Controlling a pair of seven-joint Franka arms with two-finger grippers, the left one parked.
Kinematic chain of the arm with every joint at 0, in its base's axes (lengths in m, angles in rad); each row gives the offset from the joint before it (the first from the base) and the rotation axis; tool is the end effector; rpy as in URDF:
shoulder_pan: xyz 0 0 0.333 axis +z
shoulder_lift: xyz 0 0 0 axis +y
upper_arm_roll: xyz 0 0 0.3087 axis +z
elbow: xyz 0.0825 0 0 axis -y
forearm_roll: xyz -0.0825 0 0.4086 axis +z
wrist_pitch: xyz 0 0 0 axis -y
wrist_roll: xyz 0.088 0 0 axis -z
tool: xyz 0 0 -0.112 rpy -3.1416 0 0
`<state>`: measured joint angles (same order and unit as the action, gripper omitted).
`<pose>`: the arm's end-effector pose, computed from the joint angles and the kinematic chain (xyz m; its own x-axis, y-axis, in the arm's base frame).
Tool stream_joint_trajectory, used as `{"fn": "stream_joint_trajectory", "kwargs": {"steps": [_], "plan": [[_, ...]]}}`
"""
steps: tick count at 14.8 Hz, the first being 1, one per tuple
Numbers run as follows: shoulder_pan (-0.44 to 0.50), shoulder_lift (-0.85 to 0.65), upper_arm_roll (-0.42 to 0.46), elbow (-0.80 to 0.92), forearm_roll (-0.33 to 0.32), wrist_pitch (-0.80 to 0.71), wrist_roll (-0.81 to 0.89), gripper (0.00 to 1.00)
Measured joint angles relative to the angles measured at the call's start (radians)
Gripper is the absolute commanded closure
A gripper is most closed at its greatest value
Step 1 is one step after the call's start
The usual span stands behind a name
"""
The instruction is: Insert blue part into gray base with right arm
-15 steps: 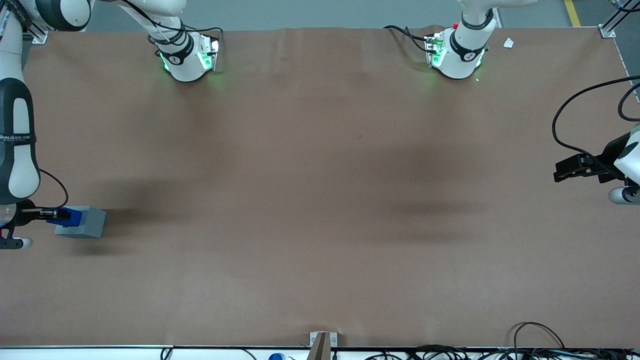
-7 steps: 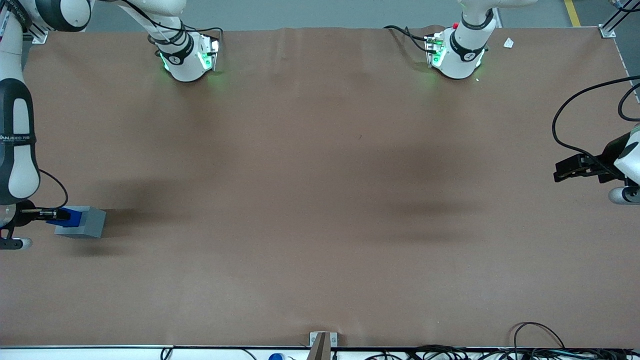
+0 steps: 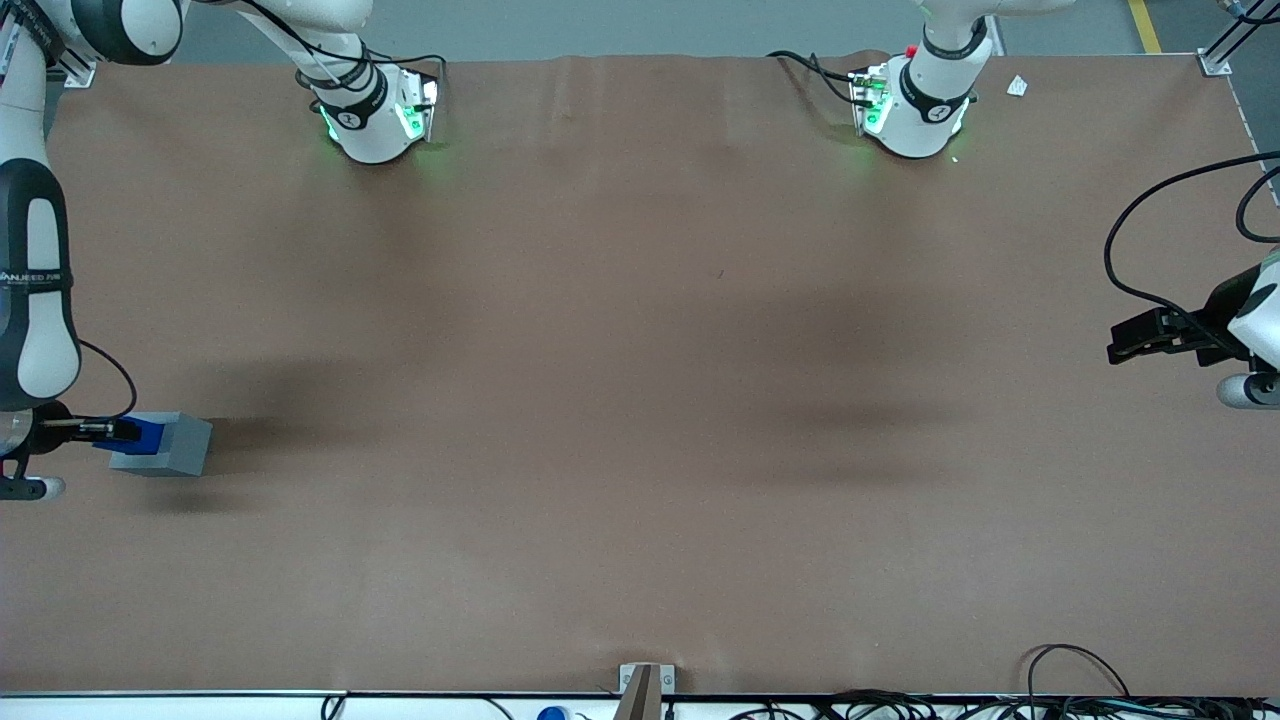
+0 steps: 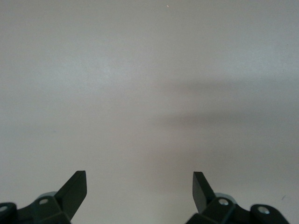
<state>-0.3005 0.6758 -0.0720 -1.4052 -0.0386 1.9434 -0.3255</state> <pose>0.6786 -0.2588 0.2728 0.9878 -0.0200 -0.1546 -0.0154 -0.9994 0.0308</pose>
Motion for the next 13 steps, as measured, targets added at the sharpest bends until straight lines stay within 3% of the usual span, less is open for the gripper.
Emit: {"fn": "stream_joint_trajectory", "kwargs": {"steps": [2, 3, 4, 6, 13], "plan": [[0.0, 0.006, 0.0, 0.002, 0.0, 0.001, 0.0, 0.91], [0.0, 0.009, 0.0, 0.002, 0.0, 0.002, 0.0, 0.81], [0.0, 0.012, 0.0, 0.003, 0.0, 0.003, 0.0, 0.64], [0.0, 0.015, 0.0, 0.004, 0.0, 0.003, 0.0, 0.0], [0.0, 0.015, 0.003, 0.015, 0.0, -0.023, 0.0, 0.0]]}}
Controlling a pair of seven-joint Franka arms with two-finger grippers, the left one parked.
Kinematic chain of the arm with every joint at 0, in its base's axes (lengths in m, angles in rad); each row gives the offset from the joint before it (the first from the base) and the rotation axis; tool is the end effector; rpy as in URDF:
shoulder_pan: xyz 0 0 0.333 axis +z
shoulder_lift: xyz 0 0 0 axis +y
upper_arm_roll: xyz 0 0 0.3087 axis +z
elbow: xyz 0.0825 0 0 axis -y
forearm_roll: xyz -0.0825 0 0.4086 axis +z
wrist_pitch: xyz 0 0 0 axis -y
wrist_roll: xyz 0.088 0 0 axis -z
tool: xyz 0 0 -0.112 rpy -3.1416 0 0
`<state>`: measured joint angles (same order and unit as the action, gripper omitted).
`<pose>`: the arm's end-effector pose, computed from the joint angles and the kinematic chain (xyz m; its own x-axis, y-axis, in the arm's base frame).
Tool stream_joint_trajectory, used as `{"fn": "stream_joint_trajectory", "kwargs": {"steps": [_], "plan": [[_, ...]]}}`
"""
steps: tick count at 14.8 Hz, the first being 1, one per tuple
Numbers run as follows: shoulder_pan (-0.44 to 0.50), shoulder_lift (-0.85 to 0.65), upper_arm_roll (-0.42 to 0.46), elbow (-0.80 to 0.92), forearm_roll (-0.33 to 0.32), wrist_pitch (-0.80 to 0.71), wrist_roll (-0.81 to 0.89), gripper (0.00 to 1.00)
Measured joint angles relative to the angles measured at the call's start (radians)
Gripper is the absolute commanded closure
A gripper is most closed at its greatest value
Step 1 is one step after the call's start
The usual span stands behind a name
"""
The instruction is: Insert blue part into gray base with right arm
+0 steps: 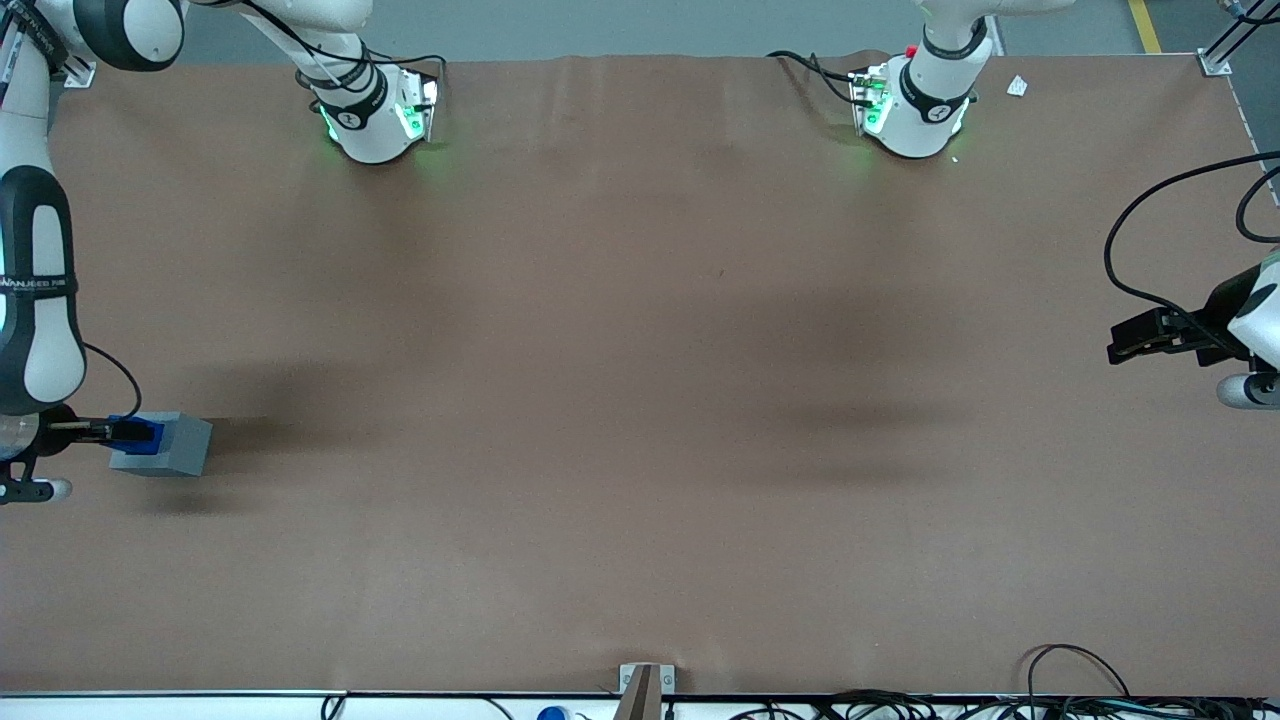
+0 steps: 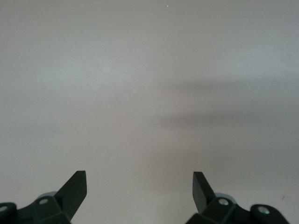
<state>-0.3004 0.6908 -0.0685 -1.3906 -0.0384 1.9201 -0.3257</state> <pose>0.6792 -0.2566 0.2670 0.9842 -0.0167 -0.1763 -0.0130 -0.9997 0.0218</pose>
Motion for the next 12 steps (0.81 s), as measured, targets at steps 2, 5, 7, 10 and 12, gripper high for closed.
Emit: {"fn": "stream_joint_trajectory", "kwargs": {"steps": [2, 5, 7, 10, 12], "plan": [[0.002, -0.002, 0.009, 0.015, 0.0, -0.089, 0.0, 0.0], [0.014, -0.047, 0.019, 0.063, 0.001, -0.214, 0.0, 0.0], [0.03, -0.114, 0.023, 0.077, 0.003, -0.299, 0.0, 0.0], [0.085, -0.22, 0.025, 0.079, 0.033, -0.416, 0.027, 0.0], [0.124, -0.284, 0.026, 0.08, 0.043, -0.471, 0.097, 0.0]]}}
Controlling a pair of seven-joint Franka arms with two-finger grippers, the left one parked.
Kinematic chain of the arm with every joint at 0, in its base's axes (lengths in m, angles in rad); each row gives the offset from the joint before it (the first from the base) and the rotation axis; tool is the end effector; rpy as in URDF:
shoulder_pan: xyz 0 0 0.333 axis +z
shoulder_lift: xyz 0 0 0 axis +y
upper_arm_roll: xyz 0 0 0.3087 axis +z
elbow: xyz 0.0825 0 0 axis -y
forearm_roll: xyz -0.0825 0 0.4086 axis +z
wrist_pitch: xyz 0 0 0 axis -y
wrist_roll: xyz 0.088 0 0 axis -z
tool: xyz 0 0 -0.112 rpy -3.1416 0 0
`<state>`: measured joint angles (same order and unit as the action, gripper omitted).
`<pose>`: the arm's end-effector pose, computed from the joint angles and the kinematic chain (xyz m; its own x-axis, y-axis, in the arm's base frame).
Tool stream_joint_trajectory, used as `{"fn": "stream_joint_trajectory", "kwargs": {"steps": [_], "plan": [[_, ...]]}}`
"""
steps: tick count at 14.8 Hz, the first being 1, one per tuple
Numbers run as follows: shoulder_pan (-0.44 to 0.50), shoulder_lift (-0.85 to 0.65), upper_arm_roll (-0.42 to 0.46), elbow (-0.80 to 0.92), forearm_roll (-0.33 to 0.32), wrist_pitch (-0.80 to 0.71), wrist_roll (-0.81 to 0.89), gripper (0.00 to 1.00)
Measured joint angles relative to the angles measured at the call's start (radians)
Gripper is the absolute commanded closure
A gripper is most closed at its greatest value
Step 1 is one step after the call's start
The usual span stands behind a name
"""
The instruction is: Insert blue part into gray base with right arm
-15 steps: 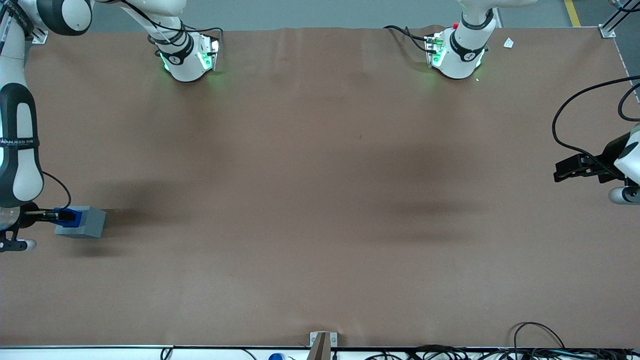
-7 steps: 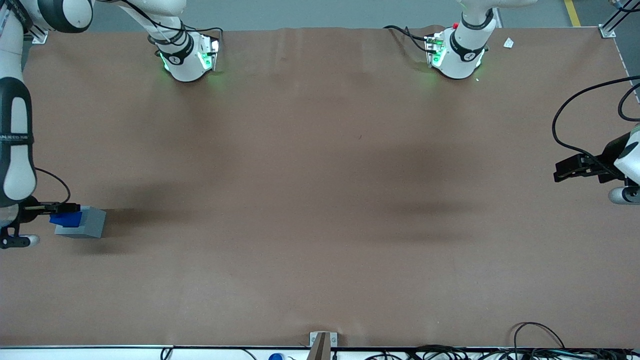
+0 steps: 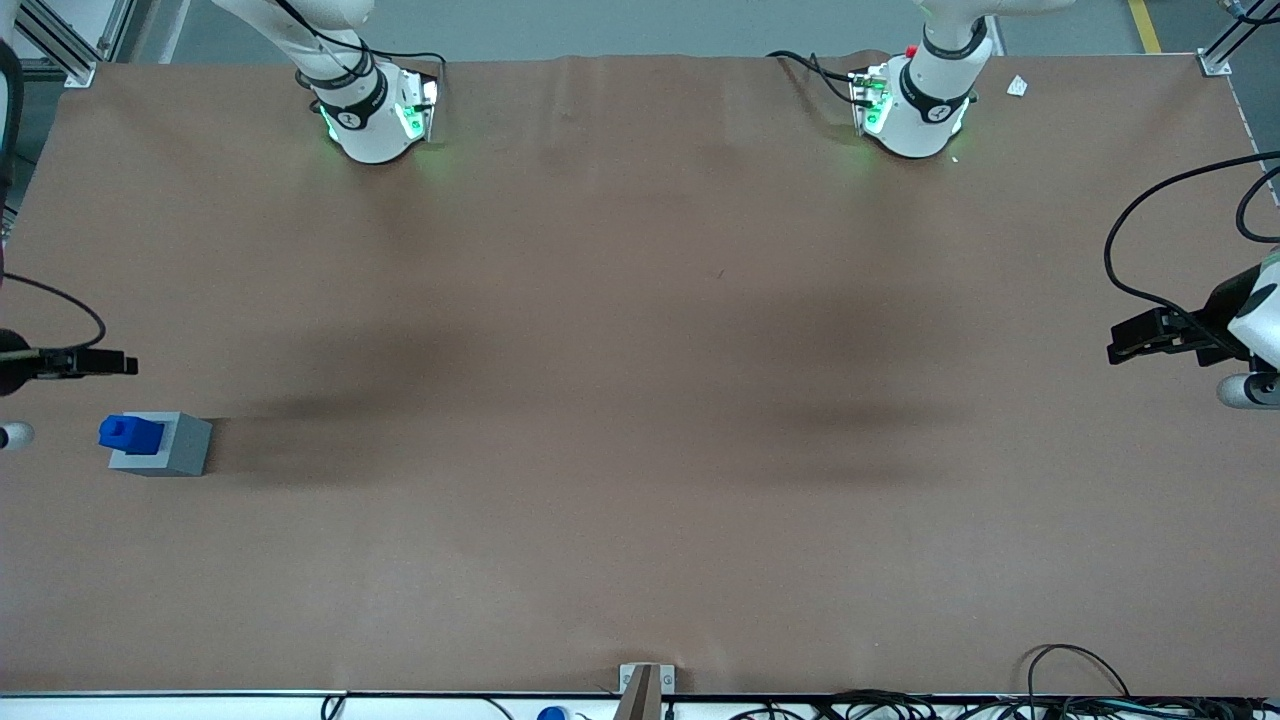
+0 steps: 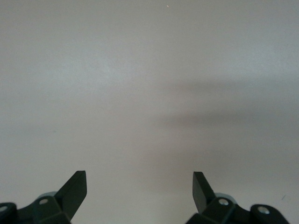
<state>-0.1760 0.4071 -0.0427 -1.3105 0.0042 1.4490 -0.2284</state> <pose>0.6545 -0.1401 0.4745 0.9652 0.0168 -0.2610 0.0045 -0.9989 -0.0476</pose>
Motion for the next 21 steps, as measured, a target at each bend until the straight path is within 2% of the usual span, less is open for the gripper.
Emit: {"fn": "stream_joint_trajectory", "kwargs": {"steps": [6, 11, 16, 21], "plan": [[0.144, -0.171, 0.003, -0.001, 0.01, -0.109, 0.223, 0.0], [0.198, -0.315, 0.003, -0.09, 0.011, -0.111, 0.232, 0.0], [0.227, -0.486, 0.003, -0.284, 0.011, -0.025, 0.232, 0.0], [0.238, -0.551, 0.004, -0.371, 0.011, 0.004, 0.232, 0.0]]}}
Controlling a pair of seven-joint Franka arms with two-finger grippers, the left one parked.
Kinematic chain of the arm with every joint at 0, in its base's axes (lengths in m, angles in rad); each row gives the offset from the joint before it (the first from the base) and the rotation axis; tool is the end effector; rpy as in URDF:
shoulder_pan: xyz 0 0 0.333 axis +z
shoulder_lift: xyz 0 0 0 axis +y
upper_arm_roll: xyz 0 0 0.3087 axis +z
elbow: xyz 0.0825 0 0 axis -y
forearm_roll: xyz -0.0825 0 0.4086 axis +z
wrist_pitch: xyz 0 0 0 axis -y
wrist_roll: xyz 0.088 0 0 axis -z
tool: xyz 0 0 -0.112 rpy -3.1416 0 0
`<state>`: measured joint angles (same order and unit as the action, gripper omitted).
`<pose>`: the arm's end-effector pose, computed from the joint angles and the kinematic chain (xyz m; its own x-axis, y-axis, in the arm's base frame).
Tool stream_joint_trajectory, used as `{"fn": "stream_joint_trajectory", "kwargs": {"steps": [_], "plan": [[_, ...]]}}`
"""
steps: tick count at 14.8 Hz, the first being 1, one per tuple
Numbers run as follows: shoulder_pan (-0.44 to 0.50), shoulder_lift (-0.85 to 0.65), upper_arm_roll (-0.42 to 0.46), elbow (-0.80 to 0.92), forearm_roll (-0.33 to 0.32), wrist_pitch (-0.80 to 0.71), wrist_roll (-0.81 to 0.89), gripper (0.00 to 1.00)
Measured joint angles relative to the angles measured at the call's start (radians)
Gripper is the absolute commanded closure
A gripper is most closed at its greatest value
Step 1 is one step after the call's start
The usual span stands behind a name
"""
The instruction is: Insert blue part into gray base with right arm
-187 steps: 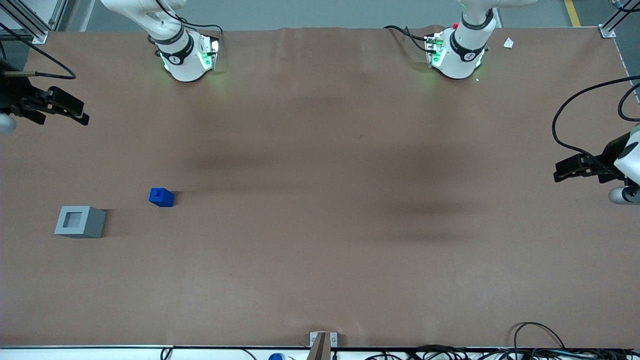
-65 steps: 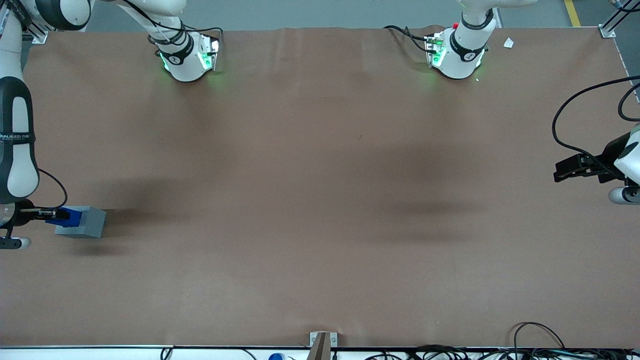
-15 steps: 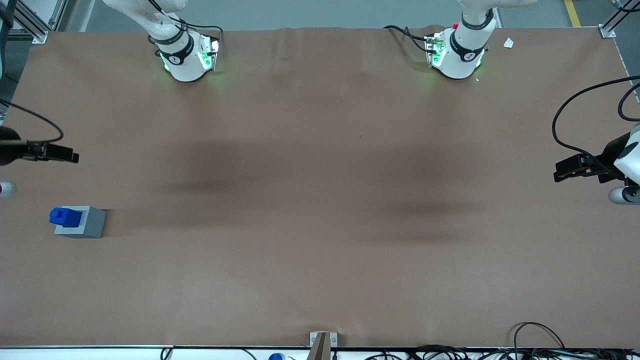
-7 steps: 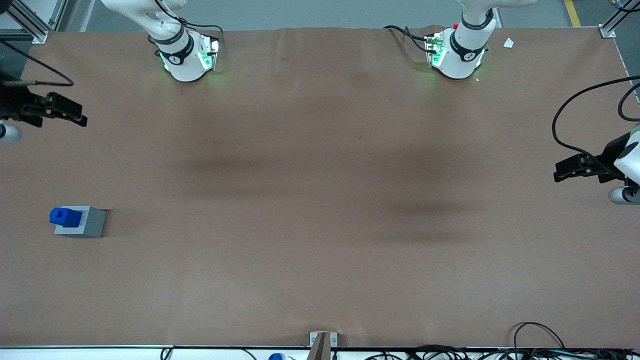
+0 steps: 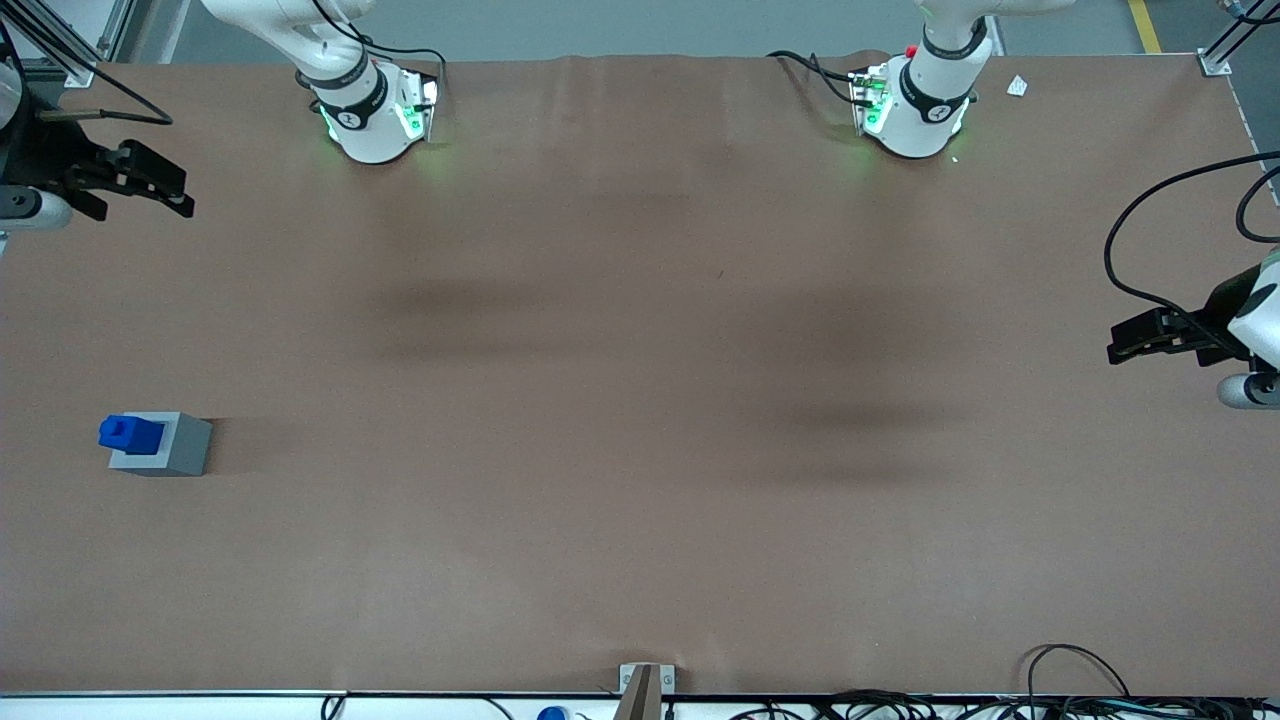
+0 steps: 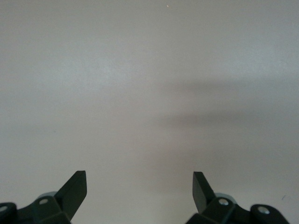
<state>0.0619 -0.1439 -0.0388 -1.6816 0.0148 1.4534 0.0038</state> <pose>0.5212 0.0124 0.6273 0.9962 0.0218 -0.0844 0.0202 -0.9996 -0.0200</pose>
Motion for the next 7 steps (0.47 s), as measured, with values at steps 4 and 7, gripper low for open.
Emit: {"fn": "stream_joint_trajectory", "kwargs": {"steps": [4, 7], "plan": [[0.0, -0.004, 0.0, 0.022, 0.0, 0.01, 0.0, 0.0], [0.0, -0.002, -0.002, 0.068, 0.0, 0.011, 0.0, 0.0]]}}
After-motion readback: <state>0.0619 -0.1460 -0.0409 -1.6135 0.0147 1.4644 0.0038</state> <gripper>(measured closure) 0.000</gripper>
